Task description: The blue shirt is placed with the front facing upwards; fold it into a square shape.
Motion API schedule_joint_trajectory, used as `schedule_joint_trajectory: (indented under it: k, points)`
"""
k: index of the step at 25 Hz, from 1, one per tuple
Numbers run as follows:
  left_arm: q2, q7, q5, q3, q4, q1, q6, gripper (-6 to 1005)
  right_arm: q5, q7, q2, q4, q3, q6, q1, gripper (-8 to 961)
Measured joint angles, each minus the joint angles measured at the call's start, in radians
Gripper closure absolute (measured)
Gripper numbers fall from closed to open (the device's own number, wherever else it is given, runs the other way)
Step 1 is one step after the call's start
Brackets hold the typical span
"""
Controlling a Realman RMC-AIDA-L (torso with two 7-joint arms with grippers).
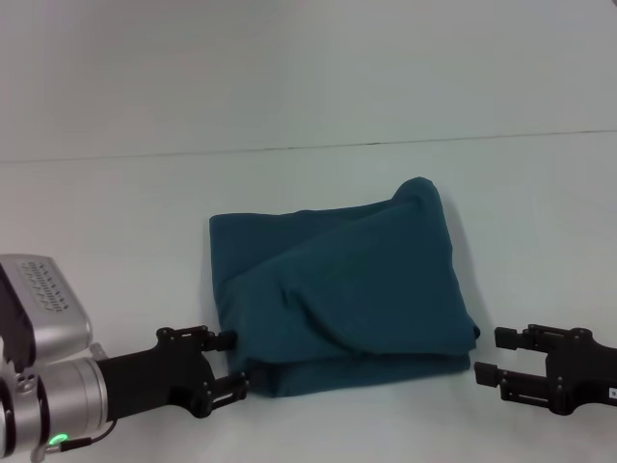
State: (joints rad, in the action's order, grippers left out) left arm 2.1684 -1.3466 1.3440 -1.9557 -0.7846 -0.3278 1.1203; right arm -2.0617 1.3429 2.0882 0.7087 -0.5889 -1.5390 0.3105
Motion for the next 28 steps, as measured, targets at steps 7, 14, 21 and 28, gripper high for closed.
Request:
schedule_joint_trajectory:
  k: [7, 14, 21, 28]
  points:
    - [0.001, -0.011, 0.002, 0.009, -0.009, -0.001, 0.004, 565, 0.002, 0.0, -0.002, -0.002, 0.027, 0.001, -0.002, 238]
    - [0.001, -0.012, 0.008, 0.011, -0.011, -0.002, 0.004, 767, 0.001, -0.018, 0.001, -0.014, 0.02, 0.027, 0.026, 238]
    - [0.001, -0.013, 0.009, 0.01, -0.03, 0.005, 0.013, 908, -0.005, -0.021, 0.001, -0.021, -0.02, 0.057, 0.052, 237]
    - [0.001, -0.023, 0.009, 0.005, -0.049, 0.015, 0.037, 966, -0.006, -0.021, 0.001, -0.043, -0.076, 0.099, 0.068, 239]
